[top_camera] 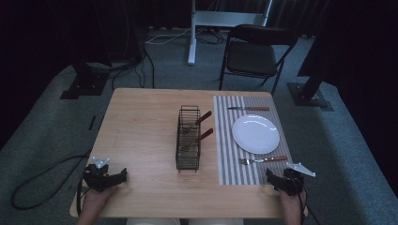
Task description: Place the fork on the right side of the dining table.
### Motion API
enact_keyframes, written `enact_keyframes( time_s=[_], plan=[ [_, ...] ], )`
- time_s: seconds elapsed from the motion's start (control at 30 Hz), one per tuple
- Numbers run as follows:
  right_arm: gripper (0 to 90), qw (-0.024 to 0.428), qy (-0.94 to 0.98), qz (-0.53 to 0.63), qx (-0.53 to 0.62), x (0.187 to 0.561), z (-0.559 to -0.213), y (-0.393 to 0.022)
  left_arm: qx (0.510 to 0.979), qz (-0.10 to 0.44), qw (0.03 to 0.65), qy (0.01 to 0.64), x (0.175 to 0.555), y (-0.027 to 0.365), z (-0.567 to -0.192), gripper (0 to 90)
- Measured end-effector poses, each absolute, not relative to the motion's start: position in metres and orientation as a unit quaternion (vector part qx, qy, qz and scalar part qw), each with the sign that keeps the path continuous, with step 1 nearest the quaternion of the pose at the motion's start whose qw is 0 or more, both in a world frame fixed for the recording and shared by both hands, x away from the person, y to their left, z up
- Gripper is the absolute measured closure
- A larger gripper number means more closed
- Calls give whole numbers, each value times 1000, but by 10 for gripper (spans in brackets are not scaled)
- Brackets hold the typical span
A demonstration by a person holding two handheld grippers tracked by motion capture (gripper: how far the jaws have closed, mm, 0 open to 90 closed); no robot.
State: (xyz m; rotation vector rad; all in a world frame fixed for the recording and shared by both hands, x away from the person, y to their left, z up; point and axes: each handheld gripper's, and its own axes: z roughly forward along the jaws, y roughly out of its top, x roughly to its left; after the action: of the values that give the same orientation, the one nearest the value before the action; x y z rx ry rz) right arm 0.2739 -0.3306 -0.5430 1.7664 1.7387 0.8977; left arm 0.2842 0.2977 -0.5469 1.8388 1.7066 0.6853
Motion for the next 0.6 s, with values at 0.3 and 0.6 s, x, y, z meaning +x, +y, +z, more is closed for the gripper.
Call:
enact_keyframes(
  time_s=[0.3, 0.6],
  plan=[
    [134, 270, 641, 321, 643, 264, -546, -326, 682, 254, 267, 632, 284, 298, -547, 3],
    [134, 289, 650, 311, 630, 255, -549, -320, 682, 254, 267, 632, 284, 298, -547, 3]
  ],
)
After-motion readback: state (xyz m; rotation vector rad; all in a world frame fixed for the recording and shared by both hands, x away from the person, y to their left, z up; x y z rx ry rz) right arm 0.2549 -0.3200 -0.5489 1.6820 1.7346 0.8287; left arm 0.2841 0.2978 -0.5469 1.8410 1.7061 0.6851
